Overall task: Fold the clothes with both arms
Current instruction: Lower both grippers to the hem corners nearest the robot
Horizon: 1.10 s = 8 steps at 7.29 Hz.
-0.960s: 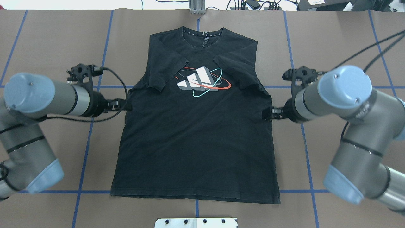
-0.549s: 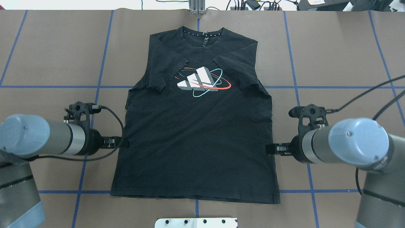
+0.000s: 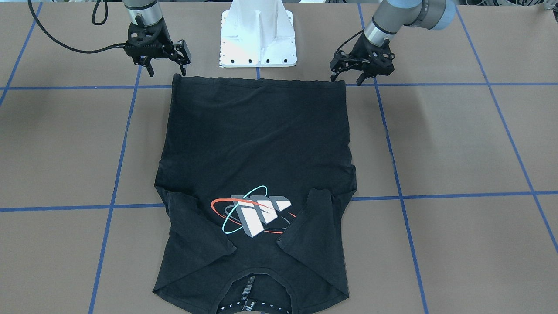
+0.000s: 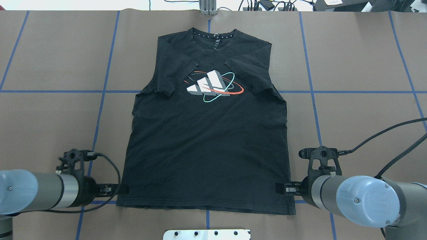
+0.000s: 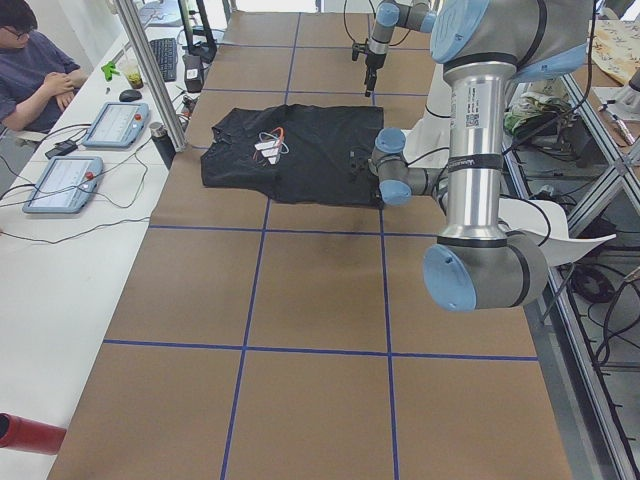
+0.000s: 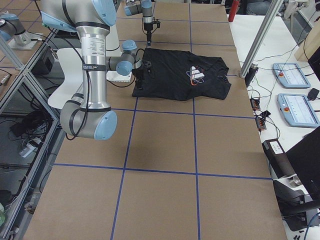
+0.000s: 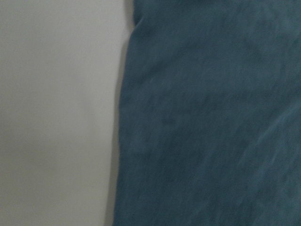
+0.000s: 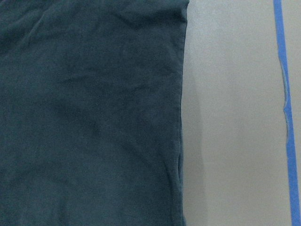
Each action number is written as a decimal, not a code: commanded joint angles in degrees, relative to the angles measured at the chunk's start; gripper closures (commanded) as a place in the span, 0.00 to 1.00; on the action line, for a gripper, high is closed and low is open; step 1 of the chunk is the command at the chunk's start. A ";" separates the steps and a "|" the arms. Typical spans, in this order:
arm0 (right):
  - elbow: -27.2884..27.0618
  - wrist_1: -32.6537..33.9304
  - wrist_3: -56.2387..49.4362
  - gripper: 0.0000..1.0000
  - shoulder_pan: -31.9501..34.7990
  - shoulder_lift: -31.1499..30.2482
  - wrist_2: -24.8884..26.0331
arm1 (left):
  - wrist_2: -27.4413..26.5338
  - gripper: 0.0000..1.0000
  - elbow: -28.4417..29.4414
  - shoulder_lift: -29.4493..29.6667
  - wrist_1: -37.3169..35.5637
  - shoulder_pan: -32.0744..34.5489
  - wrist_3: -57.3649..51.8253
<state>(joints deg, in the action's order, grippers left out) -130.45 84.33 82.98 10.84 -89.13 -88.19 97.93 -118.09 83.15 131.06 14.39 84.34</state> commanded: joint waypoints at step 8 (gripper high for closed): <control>0.55 -6.64 -0.19 0.00 -1.17 -3.51 0.74 | -2.04 0.63 5.07 2.19 5.35 -2.88 2.23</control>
<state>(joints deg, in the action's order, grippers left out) -129.91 77.70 82.79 9.70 -92.63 -87.45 95.88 -113.06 85.30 136.38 11.52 86.57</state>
